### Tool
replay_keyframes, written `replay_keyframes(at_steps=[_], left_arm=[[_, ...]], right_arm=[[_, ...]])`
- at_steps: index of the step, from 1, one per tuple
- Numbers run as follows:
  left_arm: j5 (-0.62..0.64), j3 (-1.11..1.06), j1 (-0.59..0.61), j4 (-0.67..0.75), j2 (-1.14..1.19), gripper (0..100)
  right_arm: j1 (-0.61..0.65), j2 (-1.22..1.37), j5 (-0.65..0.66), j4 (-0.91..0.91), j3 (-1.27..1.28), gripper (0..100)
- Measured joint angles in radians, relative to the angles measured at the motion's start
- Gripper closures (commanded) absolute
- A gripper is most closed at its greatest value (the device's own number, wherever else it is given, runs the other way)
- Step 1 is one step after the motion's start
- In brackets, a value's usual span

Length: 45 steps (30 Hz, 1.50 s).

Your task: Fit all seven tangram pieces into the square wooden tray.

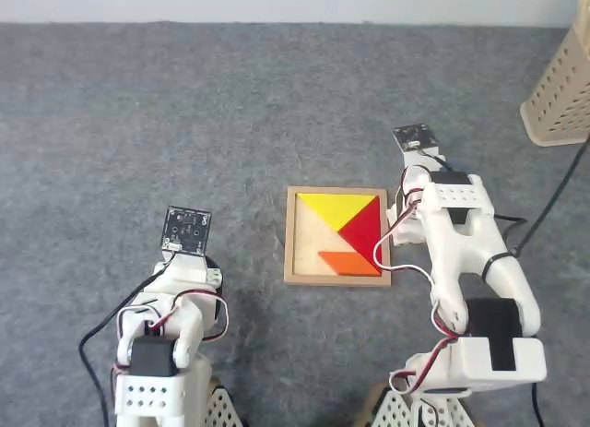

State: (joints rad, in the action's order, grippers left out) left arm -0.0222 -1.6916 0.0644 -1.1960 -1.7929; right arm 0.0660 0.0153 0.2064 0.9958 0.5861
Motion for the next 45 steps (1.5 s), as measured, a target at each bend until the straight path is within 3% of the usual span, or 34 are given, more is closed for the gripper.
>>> replay_keyframes(at_steps=[7, 15, 22, 45], left_arm=[[0.000, 0.000, 0.000, 0.000, 0.000, 99], [0.000, 0.000, 0.000, 0.000, 0.000, 99], [0.000, 0.000, 0.000, 0.000, 0.000, 99], [0.000, 0.000, 0.000, 0.000, 0.000, 99]], right_arm=[[0.000, -0.011, 0.005, 0.003, 0.002, 82.2], [0.110, -0.025, 0.006, 0.009, 0.026, 82.2], [0.040, -0.112, 0.006, 0.017, 0.029, 82.2], [0.021, 0.006, 0.060, -0.043, 0.034, 82.2]])
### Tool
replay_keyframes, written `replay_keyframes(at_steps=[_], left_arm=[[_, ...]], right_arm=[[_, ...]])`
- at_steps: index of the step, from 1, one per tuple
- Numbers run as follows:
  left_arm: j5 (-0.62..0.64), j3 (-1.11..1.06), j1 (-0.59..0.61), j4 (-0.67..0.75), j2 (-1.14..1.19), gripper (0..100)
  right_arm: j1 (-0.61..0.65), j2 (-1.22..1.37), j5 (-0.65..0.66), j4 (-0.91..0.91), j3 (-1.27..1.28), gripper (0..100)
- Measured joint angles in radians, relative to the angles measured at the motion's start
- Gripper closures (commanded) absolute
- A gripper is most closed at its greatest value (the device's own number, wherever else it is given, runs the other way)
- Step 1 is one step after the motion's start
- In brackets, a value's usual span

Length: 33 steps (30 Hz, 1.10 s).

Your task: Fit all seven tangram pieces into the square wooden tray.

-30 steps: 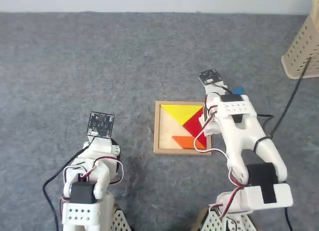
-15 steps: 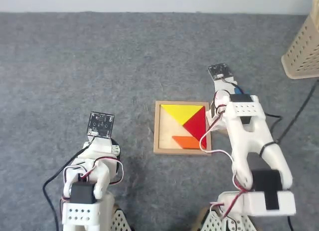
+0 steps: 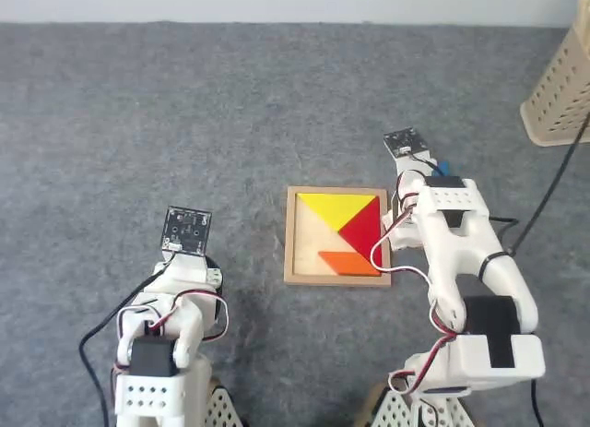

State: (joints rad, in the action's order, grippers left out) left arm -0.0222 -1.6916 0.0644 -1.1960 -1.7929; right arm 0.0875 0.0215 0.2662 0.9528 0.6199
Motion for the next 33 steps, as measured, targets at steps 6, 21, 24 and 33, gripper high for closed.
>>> replay_keyframes(at_steps=[6, 21, 24, 33], left_arm=[[0.000, 0.000, 0.000, 0.000, 0.000, 99], [0.000, 0.000, 0.000, 0.000, 0.000, 99], [0.000, 0.000, 0.000, 0.000, 0.000, 99], [0.000, 0.000, 0.000, 0.000, 0.000, 99]], right_arm=[[0.000, 0.000, -0.017, -0.011, 0.000, 82.3], [0.018, 0.046, -0.058, -0.025, 0.000, 99.2], [0.020, 0.048, -0.081, -0.009, 0.000, 99.3], [0.078, -0.213, -0.172, 0.164, -0.002, 99.2]])
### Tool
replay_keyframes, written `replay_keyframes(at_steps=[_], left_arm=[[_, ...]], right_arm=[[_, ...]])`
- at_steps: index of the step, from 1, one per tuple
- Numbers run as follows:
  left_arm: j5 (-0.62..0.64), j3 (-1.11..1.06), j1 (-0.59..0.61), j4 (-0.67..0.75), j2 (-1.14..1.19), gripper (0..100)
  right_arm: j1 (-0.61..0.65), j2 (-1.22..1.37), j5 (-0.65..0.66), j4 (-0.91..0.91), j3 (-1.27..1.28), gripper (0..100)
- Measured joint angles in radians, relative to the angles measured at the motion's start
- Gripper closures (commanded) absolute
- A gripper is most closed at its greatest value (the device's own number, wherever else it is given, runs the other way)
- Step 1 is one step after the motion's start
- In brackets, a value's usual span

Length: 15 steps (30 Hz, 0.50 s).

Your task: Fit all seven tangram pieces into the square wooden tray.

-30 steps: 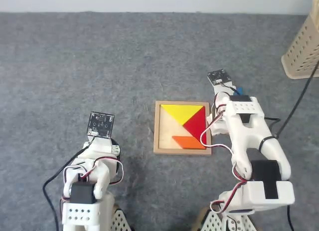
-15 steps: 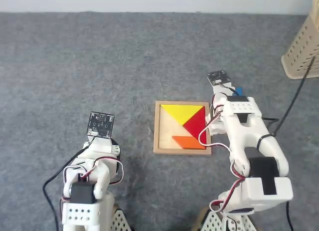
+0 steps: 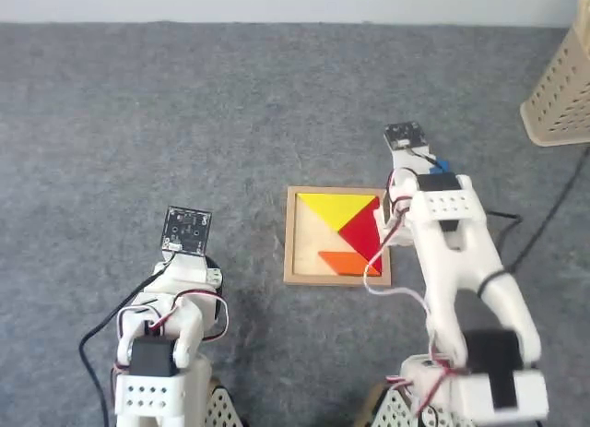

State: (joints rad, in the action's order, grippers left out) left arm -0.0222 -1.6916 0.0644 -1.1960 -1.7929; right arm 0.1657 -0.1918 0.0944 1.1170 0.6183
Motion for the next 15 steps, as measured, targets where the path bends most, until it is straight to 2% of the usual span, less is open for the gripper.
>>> replay_keyframes(at_steps=[4, 7, 10, 15], left_arm=[[0.000, 0.000, 0.000, 0.000, 0.000, 99], [0.000, 0.000, 0.000, 0.000, 0.000, 99], [0.000, 0.000, 0.000, 0.000, 0.000, 99], [0.000, 0.000, 0.000, 0.000, 0.000, 99]], right_arm=[[0.006, -0.087, 0.006, 0.005, -0.008, 98.0], [0.003, -0.086, 0.094, -0.012, -0.068, 88.9], [0.020, -0.014, 0.290, -0.006, -0.152, 81.3], [0.014, 0.175, 0.732, 0.066, -0.253, 74.3]])
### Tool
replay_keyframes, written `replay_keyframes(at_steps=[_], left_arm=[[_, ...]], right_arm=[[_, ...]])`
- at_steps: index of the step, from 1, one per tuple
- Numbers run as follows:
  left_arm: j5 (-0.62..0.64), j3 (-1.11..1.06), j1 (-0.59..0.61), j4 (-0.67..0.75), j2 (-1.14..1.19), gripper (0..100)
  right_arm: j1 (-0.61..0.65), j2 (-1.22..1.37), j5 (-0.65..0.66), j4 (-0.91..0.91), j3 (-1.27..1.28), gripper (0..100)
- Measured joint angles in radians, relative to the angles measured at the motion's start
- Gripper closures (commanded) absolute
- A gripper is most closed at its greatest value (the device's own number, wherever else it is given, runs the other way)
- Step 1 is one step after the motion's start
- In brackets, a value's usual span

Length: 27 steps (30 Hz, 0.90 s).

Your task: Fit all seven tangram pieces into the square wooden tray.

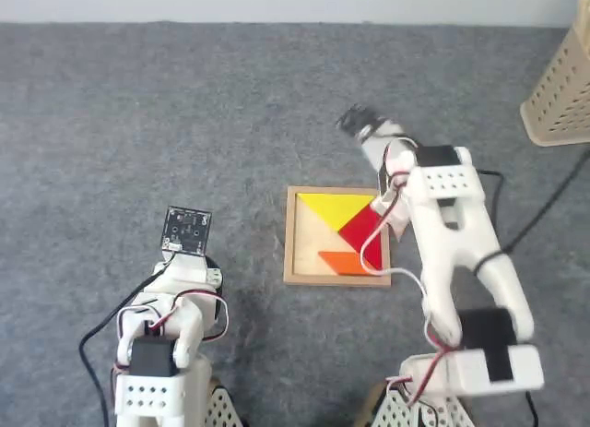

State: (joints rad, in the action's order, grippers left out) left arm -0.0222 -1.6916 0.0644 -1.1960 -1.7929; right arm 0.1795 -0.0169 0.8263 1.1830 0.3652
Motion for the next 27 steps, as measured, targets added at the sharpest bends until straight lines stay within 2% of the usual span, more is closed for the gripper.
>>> replay_keyframes(at_steps=[5, 8, 10, 20, 27], left_arm=[[0.000, 0.000, 0.000, 0.000, 0.000, 99], [0.000, 0.000, 0.000, 0.000, 0.000, 99], [0.000, 0.000, 0.000, 0.000, 0.000, 99], [0.000, 0.000, 0.000, 0.000, 0.000, 99], [0.000, 0.000, 0.000, 0.000, 0.000, 99]], right_arm=[[0.000, 0.072, 0.450, 0.038, -0.003, 75.3], [0.002, 0.095, 0.641, 0.038, -0.003, 76.4], [0.006, 0.109, 0.724, 0.038, -0.003, 76.4], [-0.029, 0.209, 0.942, -0.018, -0.006, 76.4], [-0.074, 0.244, 0.967, -0.092, -0.014, 76.4]])
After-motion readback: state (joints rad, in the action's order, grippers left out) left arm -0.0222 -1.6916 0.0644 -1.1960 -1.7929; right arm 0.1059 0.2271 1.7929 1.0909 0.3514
